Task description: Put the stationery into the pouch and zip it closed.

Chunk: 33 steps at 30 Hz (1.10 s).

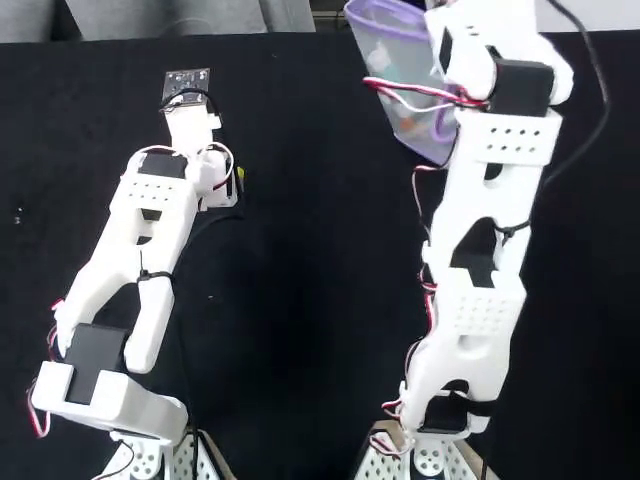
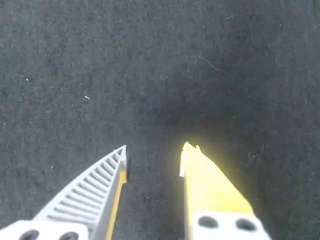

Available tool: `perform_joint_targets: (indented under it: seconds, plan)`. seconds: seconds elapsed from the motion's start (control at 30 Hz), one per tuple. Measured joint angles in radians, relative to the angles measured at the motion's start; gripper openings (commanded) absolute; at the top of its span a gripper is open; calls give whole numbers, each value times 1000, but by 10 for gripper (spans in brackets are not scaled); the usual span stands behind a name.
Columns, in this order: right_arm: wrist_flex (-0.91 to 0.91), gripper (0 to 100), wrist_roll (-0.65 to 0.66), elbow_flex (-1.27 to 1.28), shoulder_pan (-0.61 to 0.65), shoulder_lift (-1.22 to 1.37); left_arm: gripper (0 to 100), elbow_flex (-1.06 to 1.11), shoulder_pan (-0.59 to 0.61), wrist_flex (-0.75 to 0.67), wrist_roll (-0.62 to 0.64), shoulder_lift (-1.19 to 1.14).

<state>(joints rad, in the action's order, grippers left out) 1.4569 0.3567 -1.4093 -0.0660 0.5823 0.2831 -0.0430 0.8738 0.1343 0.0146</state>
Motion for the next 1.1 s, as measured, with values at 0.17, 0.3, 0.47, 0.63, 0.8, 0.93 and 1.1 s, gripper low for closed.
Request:
perform_joint_targets:
  seconds: [0.17, 0.3, 0.47, 0.63, 0.8, 0.93, 1.1]
  plan:
    - [222, 11, 26, -127, 55, 0, 182, 0, 0, 0, 0, 0]
    - [279, 11, 11, -164, 98, 0, 182, 0, 0, 0, 0, 0]
    - [279, 11, -6, -167, 178, 0, 182, 0, 0, 0, 0, 0]
    - [276, 11, -11, -167, 318, 0, 182, 0, 0, 0, 0, 0]
    - [221, 11, -11, -167, 411, 8, 182, 0, 0, 0, 0, 0]
    - [187, 11, -11, -167, 430, 8, 182, 0, 0, 3, 26, 0]
    - [186, 11, -11, -167, 430, 20, 182, 0, 0, 78, 57, 2]
